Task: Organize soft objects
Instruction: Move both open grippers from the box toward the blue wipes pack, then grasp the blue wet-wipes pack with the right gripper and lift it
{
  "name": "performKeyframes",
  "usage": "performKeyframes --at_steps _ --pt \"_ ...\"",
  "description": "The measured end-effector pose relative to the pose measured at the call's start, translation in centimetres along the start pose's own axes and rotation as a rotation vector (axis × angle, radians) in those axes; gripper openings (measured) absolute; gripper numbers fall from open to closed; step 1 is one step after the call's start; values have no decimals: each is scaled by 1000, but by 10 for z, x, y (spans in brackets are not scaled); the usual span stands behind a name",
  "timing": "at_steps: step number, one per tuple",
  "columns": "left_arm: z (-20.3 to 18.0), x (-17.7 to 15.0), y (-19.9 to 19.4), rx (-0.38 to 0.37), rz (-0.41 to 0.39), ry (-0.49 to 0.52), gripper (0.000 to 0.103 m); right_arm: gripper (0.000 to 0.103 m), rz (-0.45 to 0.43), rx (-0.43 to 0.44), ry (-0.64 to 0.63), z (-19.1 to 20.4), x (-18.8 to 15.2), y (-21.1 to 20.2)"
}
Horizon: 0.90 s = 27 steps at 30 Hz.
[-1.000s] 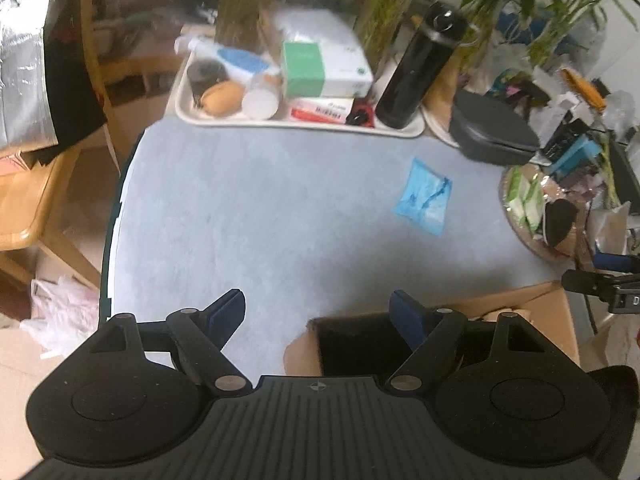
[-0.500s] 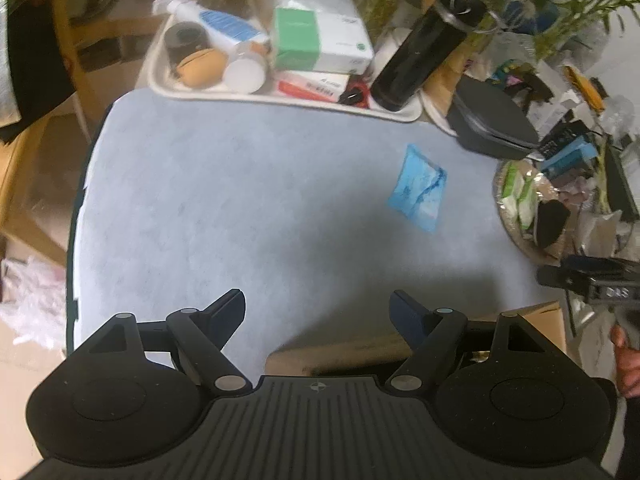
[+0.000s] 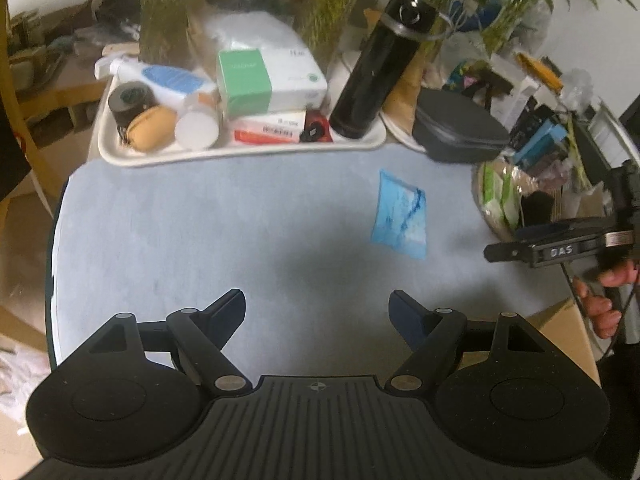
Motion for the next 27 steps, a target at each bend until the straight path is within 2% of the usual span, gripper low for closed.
performKeyframes --at_steps 6,13,20,27 --pt "6 8 6 -39 -81 -66 79 103 -22 37 5 -3 5 26" --pt "18 7 15 -37 -153 -93 79 103 -51 105 -35 3 11 55" --pt "38 -2 29 -11 -177 -122 79 102 -41 166 -70 18 13 89" --pt "54 -8 34 70 -191 -112 79 103 -62 211 -118 34 16 112"
Point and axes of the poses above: each gripper's, at about its wrist camera, not at the fingertips, and y roughly the way its jaws point, z to its left, x to its top, the point moved 10 cm from there along y, roughly the way its jaws point, and after that the axes turned 15 degrees about -z, right-handed, at the moved point
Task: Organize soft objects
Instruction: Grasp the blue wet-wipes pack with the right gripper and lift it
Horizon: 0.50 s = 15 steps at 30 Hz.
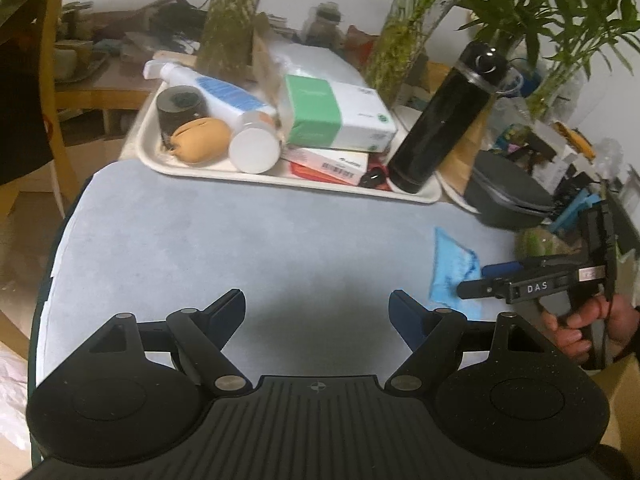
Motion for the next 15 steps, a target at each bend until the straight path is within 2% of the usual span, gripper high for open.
performKeyframes --at_steps 10,15 --pt "0 -7 2 11 16 36 79 103 -57 25 -126 21 10 31" --pt "6 -8 4 46 12 46 79 101 -93 -13 -208 35 10 41"
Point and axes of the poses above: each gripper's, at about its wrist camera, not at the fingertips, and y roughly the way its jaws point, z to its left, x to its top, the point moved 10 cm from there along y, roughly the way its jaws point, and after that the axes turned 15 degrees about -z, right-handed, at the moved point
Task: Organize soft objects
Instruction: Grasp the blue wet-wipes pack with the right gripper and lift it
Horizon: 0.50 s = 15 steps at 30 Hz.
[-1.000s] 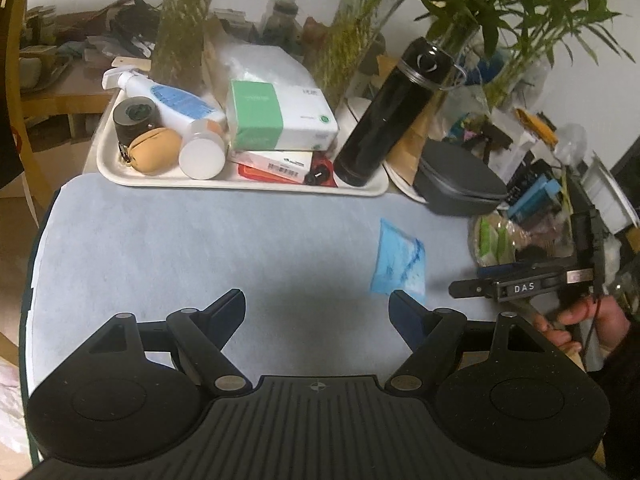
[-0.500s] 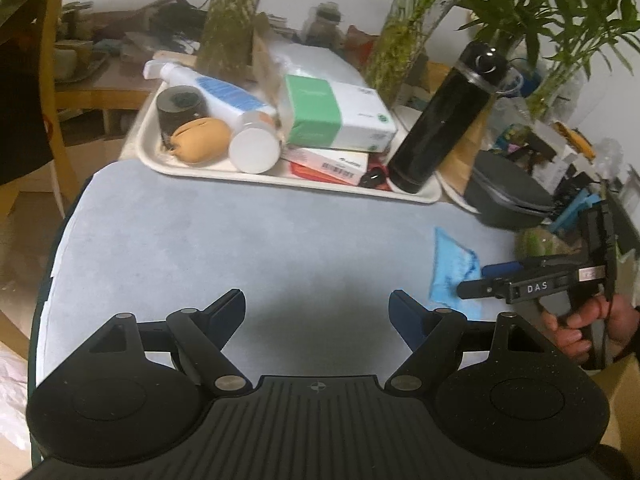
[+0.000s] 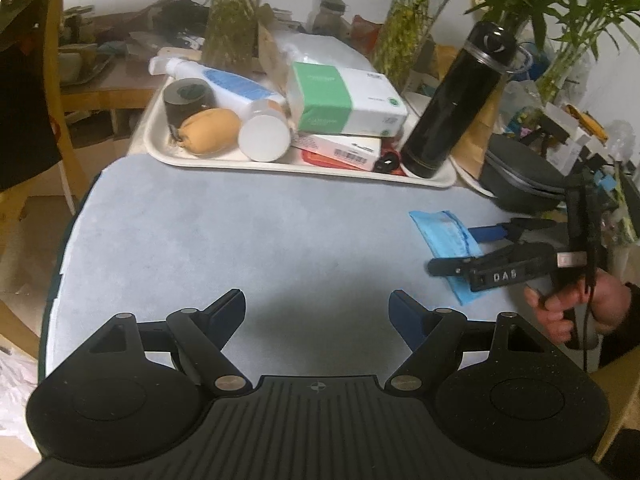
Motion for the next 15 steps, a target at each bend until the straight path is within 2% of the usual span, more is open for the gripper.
performKeyframes --at_steps 4,8,15 --pt "9 3 0 45 -17 -16 79 93 -17 -46 -68 7 -2 -2" --pt "21 8 -3 110 -54 -39 79 88 -17 -71 -43 6 -1 -4" --pt "33 14 -5 166 -87 -67 79 81 23 -101 -2 -2 -3 -10"
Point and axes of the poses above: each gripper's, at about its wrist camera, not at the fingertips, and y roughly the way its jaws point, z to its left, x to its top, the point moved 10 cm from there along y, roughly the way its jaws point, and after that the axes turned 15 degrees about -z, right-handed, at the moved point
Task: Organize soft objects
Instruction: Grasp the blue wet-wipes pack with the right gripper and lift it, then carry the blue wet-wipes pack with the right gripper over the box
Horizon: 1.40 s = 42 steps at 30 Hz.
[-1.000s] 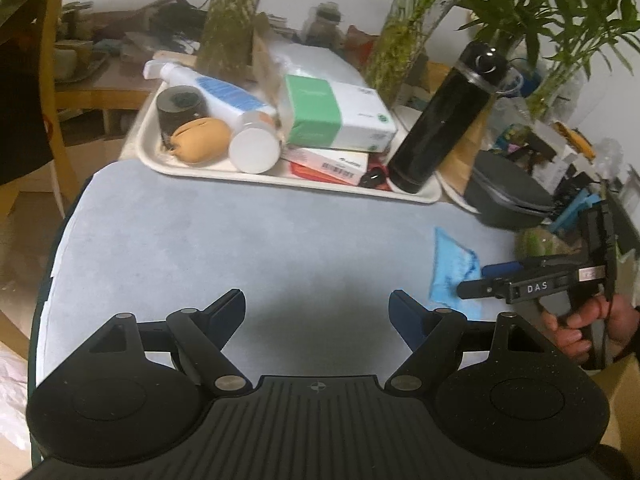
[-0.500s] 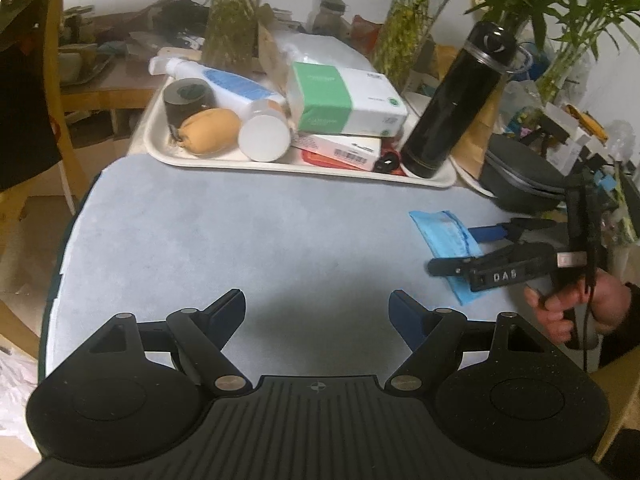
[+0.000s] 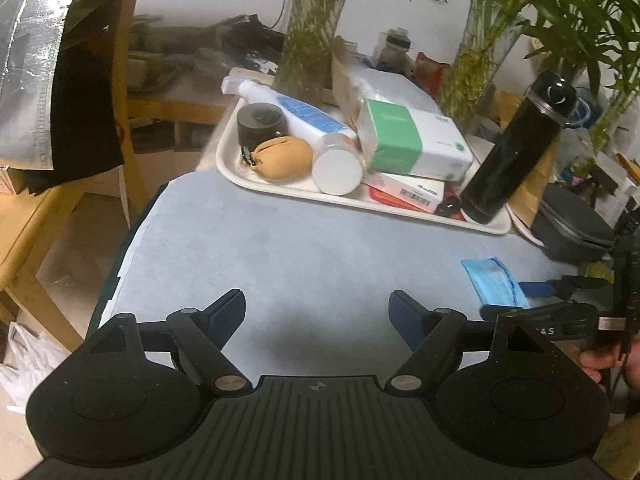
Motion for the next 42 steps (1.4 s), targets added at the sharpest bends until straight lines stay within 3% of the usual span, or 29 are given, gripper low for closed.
performKeyframes --at_steps 2,7,16,31,37,42 --pt "-2 -2 1 -1 9 13 79 73 12 -6 11 -2 0 -2" --pt "-4 -3 1 0 5 33 79 67 6 4 -1 -3 2 -8" --pt "-9 -2 -2 -30 -2 35 79 66 -76 -16 -7 -26 33 -35" --pt "-31 -14 -2 -103 36 84 79 66 -94 -10 -16 -19 60 -79" --pt "-38 -20 -2 -101 56 136 79 66 -87 -3 4 -13 56 -114" --pt "-43 -10 -13 -124 43 113 79 66 -127 -2 41 -10 53 -154"
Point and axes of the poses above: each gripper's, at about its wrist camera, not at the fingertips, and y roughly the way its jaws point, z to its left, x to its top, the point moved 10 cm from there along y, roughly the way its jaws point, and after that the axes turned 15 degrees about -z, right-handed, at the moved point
